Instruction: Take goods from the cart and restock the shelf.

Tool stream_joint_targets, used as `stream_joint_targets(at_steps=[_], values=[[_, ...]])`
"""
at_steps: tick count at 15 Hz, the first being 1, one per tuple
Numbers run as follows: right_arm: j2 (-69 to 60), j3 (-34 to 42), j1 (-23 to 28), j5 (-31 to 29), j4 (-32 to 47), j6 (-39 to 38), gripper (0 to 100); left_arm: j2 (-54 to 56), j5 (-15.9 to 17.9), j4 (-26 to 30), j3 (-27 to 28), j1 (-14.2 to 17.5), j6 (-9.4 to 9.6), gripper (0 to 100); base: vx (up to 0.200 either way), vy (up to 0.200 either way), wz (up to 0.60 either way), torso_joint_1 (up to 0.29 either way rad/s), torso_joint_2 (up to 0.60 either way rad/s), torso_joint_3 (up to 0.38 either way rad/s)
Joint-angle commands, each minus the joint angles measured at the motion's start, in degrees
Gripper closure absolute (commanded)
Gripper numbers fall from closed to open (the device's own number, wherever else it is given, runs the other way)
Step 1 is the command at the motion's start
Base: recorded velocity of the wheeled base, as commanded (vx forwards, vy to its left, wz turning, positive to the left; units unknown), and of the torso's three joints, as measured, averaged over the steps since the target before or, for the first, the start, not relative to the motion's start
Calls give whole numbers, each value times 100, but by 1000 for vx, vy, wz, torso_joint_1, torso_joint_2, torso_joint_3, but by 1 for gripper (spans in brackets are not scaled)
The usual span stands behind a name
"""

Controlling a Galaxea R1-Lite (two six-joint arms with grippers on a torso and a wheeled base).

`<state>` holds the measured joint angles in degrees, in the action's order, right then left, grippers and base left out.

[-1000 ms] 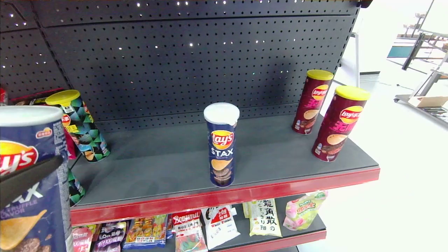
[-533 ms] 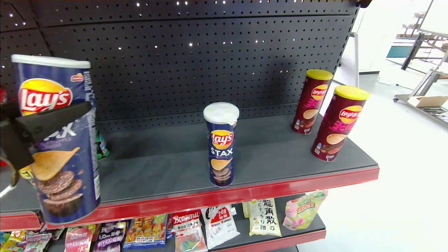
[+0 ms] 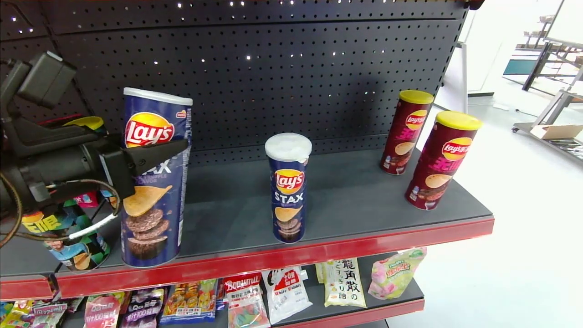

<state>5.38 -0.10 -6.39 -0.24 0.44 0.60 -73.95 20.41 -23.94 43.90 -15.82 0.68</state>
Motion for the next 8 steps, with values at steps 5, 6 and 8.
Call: stream_joint_targets(at_steps=[5,6,8], values=[[16,1,-3,-2,0,2,0,-849,-46,-40,638,0,20,100,0,0,0,0,0,0],[16,1,-3,-2,0,2,0,-1051,-46,-199,690,0,37,100,0,0,0,0,0,0],[16,1,-3,-2,0,2,0,-1640,-37,-1034,664,0,37,100,0,0,0,0,0,0]])
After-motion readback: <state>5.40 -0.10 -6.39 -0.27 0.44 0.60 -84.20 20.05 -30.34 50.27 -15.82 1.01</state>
